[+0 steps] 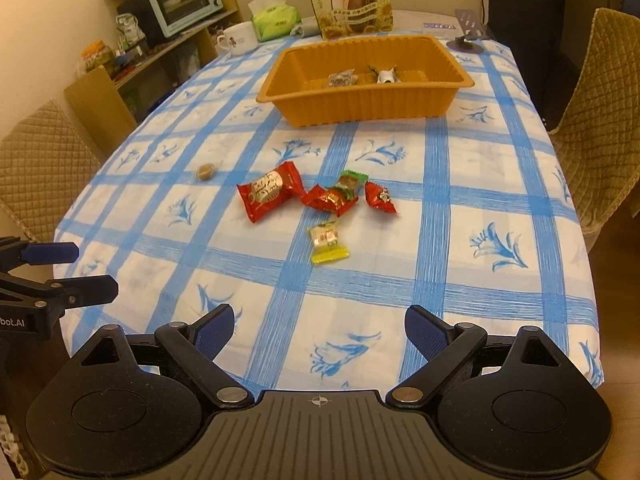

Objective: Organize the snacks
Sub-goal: 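Withdraw both open tools from the tray back toward the remaining snacks, then reach the right tool to the red wrapped candy and close on it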

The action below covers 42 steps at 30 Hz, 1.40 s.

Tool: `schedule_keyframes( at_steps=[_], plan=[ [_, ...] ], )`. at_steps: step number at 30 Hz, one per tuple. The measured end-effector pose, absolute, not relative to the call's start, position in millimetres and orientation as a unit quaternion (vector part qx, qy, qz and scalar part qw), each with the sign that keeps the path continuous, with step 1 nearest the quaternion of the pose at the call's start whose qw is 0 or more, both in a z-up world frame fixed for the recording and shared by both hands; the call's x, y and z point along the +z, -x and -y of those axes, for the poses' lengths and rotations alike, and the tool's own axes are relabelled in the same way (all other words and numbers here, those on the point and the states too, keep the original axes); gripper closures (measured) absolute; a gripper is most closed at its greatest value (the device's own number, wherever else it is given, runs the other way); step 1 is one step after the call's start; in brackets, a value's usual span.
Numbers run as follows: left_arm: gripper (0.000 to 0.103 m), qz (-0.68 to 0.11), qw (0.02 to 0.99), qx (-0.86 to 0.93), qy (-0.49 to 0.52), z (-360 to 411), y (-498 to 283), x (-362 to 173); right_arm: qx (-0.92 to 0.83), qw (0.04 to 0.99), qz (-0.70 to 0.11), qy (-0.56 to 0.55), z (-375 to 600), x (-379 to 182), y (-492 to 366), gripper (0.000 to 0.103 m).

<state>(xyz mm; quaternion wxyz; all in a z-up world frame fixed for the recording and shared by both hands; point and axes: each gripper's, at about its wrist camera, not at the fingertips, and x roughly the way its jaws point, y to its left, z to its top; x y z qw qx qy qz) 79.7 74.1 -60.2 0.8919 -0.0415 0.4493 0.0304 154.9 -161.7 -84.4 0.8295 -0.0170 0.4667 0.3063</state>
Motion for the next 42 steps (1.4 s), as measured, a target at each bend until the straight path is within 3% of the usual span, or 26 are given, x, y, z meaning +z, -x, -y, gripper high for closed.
schedule_keyframes(
  at_steps=[9, 13, 23, 36, 42],
  plan=[
    [0.015, -0.458, 0.888, 0.029, 0.042, -63.2, -88.8, -70.1, 0.320, 0.820, -0.473, 0.036, 156.8, -98.5, -161.8, 0.011],
    [0.015, -0.453, 0.890, 0.033, 0.038, -58.4, -94.7, -71.4, 0.320, 0.822, -0.469, 0.043, 158.6, -103.3, -169.2, 0.021],
    [0.015, -0.436, 0.897, 0.060, 0.035, -55.4, -117.3, -65.8, 0.304, 0.846, -0.436, 0.050, 171.2, -101.4, -211.8, 0.031],
    [0.016, -0.435, 0.891, 0.118, 0.049, -66.5, -141.7, -72.1, 0.334, 0.842, -0.420, 0.051, 151.9, -113.2, -263.7, 0.060],
    [0.017, -0.441, 0.886, 0.127, 0.057, -67.8, -147.5, -76.8, 0.340, 0.838, -0.423, 0.058, 144.5, -121.7, -278.2, 0.065]
  ],
)
